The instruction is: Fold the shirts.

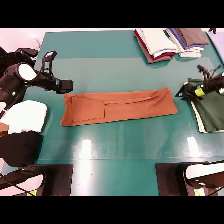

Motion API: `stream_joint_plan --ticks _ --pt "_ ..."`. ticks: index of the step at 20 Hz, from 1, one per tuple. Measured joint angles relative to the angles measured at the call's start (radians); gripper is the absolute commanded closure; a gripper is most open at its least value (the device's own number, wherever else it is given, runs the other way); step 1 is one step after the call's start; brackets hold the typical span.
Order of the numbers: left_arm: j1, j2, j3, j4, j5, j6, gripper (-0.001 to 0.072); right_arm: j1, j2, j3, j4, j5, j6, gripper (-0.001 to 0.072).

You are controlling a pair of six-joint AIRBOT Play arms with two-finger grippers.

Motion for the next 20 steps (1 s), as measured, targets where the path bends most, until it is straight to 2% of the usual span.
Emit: stream_joint_plan --ticks 4,5,7,9,14,20 --pt "-0.081 -0.019 0.005 -0.026 0.015 -0.010 0.0684 -0.045 -0.066 -0.085 0.117 0.005 -0.055 0.0214" --pt "-0.107 -0.031 0.005 -0.029 0.023 -0.017 0.0684 -0.036 -0.079 -0.098 0.151 0.003 -0.067 0.0290" --pt "-0.163 -0.062 0.006 -0.037 0.052 -0.031 0.0684 0.002 -0.106 -0.109 0.183 -0.022 -0.091 0.0621" --pt "-0.214 -0.100 0.007 -0.064 0.098 -0.038 0.0684 0.044 -0.116 -0.095 0.187 -0.039 -0.113 0.0694" --pt "-0.304 -0.245 0.072 -0.159 0.208 -0.045 0.0684 0.117 -0.036 0.019 0.212 0.019 -0.123 0.0694" --pt "-0.389 -0.446 0.214 -0.207 0.241 -0.044 0.0684 0.251 0.147 0.171 0.224 0.076 -0.056 0.0694"
